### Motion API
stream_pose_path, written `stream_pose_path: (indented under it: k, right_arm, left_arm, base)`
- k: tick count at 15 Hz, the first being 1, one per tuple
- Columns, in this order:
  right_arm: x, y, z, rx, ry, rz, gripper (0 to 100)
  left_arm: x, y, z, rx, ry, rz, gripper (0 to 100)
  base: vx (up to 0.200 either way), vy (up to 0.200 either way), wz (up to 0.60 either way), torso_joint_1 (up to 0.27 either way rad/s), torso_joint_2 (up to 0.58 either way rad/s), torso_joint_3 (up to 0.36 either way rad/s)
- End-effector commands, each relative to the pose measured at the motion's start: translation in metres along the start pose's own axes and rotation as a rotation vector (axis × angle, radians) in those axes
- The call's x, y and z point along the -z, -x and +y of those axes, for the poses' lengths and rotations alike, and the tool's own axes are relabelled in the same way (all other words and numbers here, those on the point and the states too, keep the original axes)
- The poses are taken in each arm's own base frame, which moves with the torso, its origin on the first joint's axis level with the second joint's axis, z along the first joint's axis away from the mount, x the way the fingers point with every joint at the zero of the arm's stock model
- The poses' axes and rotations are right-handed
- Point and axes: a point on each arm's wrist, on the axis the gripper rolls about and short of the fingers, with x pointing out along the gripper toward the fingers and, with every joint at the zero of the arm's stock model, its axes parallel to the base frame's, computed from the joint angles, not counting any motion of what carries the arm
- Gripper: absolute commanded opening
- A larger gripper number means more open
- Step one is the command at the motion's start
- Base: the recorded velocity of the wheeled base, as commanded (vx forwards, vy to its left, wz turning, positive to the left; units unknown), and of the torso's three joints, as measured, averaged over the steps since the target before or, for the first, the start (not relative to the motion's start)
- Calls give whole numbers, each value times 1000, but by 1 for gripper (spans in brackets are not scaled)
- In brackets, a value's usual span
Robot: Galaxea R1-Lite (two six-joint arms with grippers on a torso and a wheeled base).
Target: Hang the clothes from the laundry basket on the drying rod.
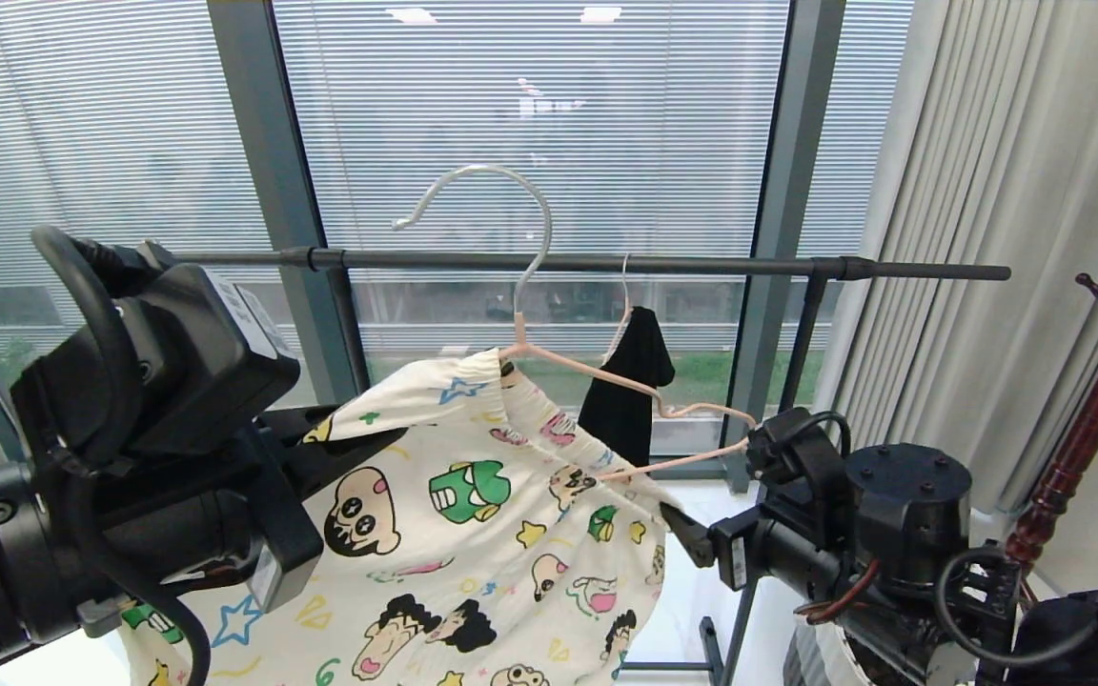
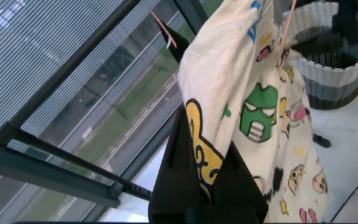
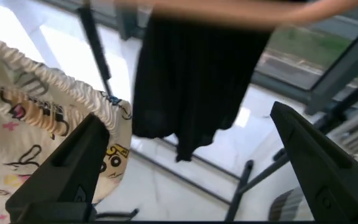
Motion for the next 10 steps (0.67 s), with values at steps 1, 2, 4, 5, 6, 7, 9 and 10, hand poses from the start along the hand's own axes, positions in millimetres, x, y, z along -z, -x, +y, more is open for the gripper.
stream_pose_path:
  k: [1,2,4,5,6,7,9,10]
  right_arm:
    - [-3,-3,-18,51,-5,-14,100]
    - [-4,-4,-23,65,-9,-21,100]
    - [-7,-5,-37,98,-7,-35,100]
    - [-9,-4,-40,97,-6,-42,100]
    - [-14,-1,-46,73,-2,-56,100]
    - [-15,-1,-49,69,2,-62,100]
    - [-18,1,-51,73,2,-72,100]
    - [-21,4,-51,71,1,-84,100]
  left_arm:
    - [7,-1,2,-19,7,28,0]
    - [10,0,2,-23,8,40,0]
    - [16,7,-1,-20,4,45,0]
    - [20,8,-4,-13,2,55,0]
    - [30,11,-10,5,-5,80,0]
    - [34,11,-13,13,-7,93,0]
    - [40,9,-17,29,-16,120,0]
    - [46,8,-21,44,-27,143,0]
  base:
    - [0,0,0,0,0,0]
    - [0,0,0,0,0,0]
    - [0,0,0,0,0,0]
    - [0,0,0,0,0,0]
    - [0,0,0,0,0,0]
    - [0,0,0,0,0,0]
    - [0,0,0,0,0,0]
    - [0,0,0,0,0,0]
